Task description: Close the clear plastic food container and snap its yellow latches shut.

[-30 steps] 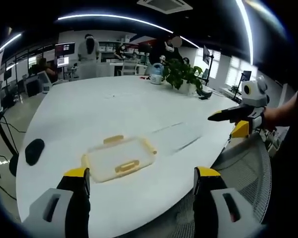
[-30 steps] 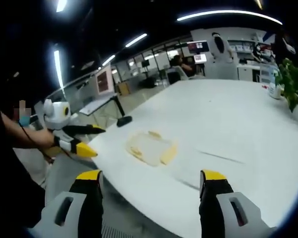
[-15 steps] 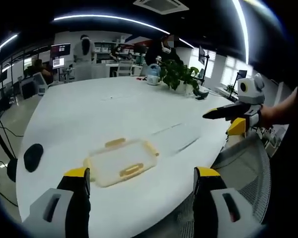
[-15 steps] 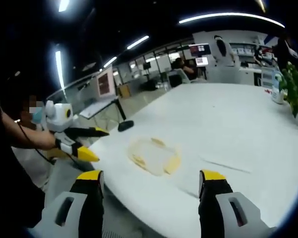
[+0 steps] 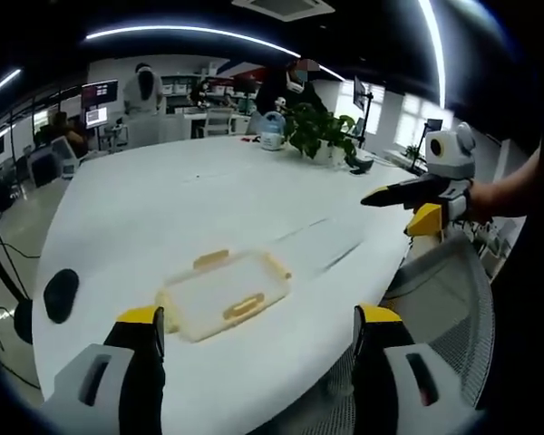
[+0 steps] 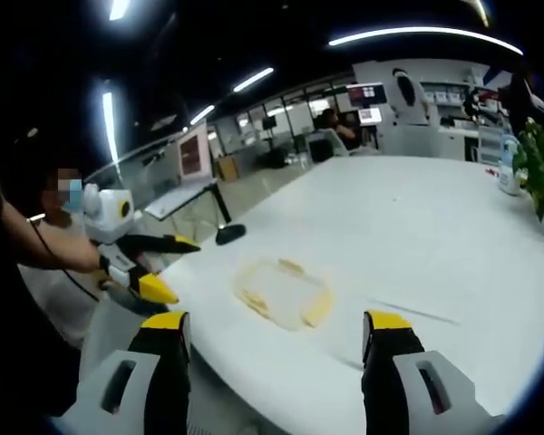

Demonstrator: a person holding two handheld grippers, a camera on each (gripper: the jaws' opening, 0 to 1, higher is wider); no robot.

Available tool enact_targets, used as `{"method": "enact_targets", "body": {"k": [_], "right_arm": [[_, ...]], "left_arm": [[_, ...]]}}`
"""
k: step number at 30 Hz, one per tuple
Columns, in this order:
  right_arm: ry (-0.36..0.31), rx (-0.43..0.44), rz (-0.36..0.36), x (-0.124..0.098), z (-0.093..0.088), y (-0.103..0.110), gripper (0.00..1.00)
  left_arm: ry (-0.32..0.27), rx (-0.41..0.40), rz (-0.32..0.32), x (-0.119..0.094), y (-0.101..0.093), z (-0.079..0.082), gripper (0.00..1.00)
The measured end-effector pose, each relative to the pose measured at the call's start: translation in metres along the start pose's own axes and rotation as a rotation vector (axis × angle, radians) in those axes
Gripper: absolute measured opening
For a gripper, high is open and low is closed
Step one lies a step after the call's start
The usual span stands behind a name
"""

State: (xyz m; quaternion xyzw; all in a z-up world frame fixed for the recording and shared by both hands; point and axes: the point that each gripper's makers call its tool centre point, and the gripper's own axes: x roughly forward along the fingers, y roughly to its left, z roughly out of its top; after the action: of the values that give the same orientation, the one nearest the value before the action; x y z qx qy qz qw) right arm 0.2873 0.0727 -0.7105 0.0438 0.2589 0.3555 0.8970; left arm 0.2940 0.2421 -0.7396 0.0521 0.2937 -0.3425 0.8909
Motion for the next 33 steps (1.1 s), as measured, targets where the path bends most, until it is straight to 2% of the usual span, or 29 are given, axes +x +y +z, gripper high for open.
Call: {"method": "enact_targets", "body": {"k": [11,17,33], "right_arm": [[0.003,-0.014,0.007,0.011,0.003,0.003,0.77],[0.009,-0.013,0.004,0.013,0.001,0.003,0.77],[0.028,-0.033,0.017,0.028,0.002,0.002,0.77]], "left_arm": [[0.008,0.011,-0.016,0.005,0.010,0.002,0.87],[0.011,0.023,-0.033,0.007,0.010,0.002,0.87],[0.062,0.081,-0.082,0.017,0.028,-0.002,0.86]]}}
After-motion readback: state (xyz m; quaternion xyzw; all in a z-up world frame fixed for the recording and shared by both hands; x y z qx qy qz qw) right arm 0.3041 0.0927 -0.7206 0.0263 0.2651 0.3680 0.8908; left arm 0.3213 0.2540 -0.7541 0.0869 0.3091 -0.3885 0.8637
